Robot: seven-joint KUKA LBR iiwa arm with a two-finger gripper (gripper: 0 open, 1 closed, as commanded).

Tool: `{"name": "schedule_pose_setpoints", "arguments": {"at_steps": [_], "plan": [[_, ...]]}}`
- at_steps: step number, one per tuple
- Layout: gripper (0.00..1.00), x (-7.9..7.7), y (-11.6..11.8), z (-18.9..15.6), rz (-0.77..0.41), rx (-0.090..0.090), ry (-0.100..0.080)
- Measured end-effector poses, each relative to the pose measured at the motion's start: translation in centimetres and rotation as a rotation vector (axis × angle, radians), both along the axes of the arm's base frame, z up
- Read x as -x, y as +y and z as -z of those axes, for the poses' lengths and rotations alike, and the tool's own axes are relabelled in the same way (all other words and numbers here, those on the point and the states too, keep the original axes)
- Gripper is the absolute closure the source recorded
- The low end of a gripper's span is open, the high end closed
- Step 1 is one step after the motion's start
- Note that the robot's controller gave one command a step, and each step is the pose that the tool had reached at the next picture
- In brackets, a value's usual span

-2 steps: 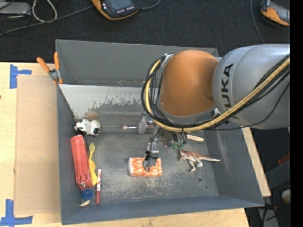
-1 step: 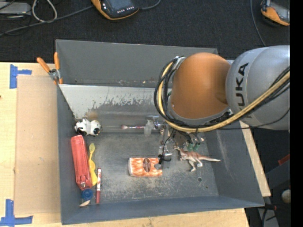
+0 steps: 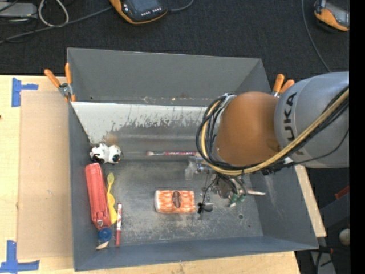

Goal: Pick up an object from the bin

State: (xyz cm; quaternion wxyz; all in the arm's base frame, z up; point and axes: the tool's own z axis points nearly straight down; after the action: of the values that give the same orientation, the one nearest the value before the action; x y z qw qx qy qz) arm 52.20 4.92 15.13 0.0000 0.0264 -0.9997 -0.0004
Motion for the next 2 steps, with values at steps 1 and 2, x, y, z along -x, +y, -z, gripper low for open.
{"name": "schedule_pose_setpoints", "arguments": {"at_steps": [1, 2], "plan": [[0.00, 0.6, -0.9, 3.2, 0.037, 0.000, 0.005], [0.00, 1.0, 0.6, 5.1, -0.236, -0.002, 0.006]]}}
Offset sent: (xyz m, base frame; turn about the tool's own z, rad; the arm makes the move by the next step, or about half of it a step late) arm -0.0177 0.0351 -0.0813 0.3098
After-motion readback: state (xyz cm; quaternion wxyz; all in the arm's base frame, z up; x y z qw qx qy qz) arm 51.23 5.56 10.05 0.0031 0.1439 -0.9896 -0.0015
